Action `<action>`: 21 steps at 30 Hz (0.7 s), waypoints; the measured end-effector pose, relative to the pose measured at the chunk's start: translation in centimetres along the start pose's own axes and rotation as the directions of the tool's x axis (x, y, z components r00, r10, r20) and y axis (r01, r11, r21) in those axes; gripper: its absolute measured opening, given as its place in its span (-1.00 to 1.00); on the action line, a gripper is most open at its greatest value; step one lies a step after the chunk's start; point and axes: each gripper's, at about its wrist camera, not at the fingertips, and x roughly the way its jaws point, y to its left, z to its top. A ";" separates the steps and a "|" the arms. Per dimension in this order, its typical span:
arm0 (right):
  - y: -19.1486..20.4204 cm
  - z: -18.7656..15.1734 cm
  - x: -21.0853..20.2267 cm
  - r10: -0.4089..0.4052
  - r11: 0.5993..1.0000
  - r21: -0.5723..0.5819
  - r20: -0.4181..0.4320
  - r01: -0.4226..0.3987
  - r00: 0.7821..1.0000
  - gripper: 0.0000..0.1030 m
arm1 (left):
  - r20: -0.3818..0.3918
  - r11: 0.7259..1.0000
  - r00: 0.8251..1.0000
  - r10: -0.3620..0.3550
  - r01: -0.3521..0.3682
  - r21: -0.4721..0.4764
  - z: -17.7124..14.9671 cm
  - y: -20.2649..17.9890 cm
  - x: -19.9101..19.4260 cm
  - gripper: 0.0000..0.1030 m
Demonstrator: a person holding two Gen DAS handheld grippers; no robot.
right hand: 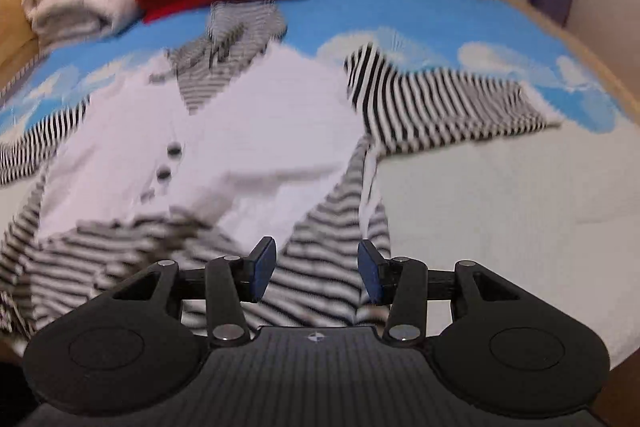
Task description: Fold small clothes
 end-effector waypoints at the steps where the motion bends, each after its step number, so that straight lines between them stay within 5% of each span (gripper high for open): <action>1: 0.0 0.1 -0.1 -0.003 1.000 0.007 0.019 0.003 1.000 -0.08 | 0.010 1.000 1.000 0.013 -0.013 -0.005 0.3 0.3 0.1 0.50; 8: -0.2 0.6 0.5 -0.063 0.998 0.024 0.104 0.061 0.993 -0.05 | 0.028 0.997 0.997 0.077 -0.076 -0.015 3.5 3.4 2.8 0.23; 10: -0.1 1.0 0.8 -0.089 0.996 0.020 0.109 0.087 0.990 -0.05 | 0.043 0.994 0.994 0.104 -0.103 -0.044 4.7 5.2 4.0 0.02; 21: 1.7 3.8 2.8 -0.108 0.994 0.039 0.094 0.105 0.990 -0.05 | 0.012 0.987 0.993 0.121 -0.119 -0.111 5.7 9.6 7.5 -0.08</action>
